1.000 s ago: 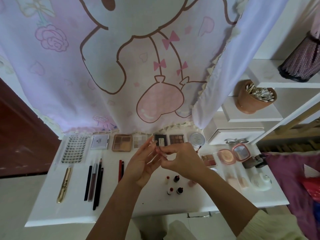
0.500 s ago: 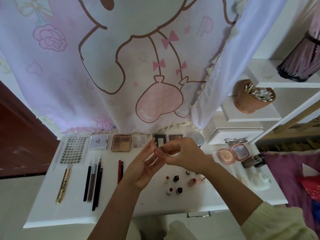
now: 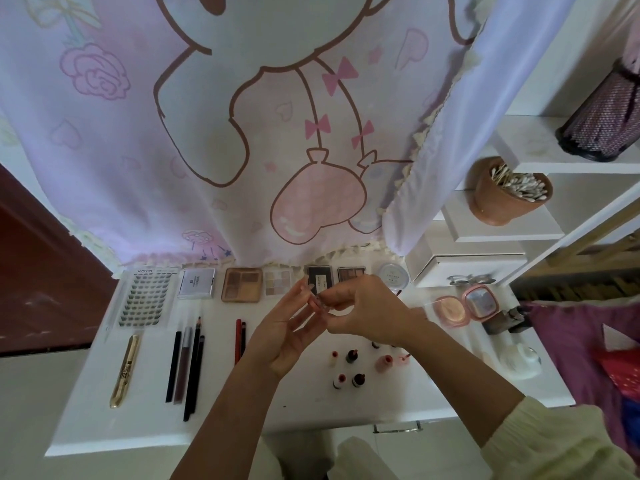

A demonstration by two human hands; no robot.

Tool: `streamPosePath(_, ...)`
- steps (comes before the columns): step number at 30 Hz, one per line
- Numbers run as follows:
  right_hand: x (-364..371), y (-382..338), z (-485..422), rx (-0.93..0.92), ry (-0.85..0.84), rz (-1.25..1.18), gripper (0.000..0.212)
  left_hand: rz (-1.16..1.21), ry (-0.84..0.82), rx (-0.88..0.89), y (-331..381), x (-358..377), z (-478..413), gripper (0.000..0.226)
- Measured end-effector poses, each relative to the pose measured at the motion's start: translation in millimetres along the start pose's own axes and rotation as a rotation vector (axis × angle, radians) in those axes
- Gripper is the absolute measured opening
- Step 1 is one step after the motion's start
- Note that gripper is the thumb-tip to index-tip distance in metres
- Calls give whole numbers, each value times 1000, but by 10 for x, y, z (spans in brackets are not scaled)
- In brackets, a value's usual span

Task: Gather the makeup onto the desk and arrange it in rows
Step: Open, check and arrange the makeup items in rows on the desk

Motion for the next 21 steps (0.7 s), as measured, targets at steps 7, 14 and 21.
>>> streamPosePath(7,-33,71,-18,35,51,-66,22,-30,-32,-35,13,39,20,37)
streamPosePath(14,-292,175,-84,176,175,-218,15,-36,-80,-114,101,88,-5,41)
streamPosePath(21,-423,298,-130,341,237,-458,16,-97,-97,-214,212,128,-55,42)
Point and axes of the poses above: each hand's wrist, its own z-axis away from the middle knuckle, its own x-axis out of the palm, y = z × x, the point moved 1 cm from there along -z, towards the middle knuckle, and after that the axes turned 11 degrees about -x, right-handed, at the moved point
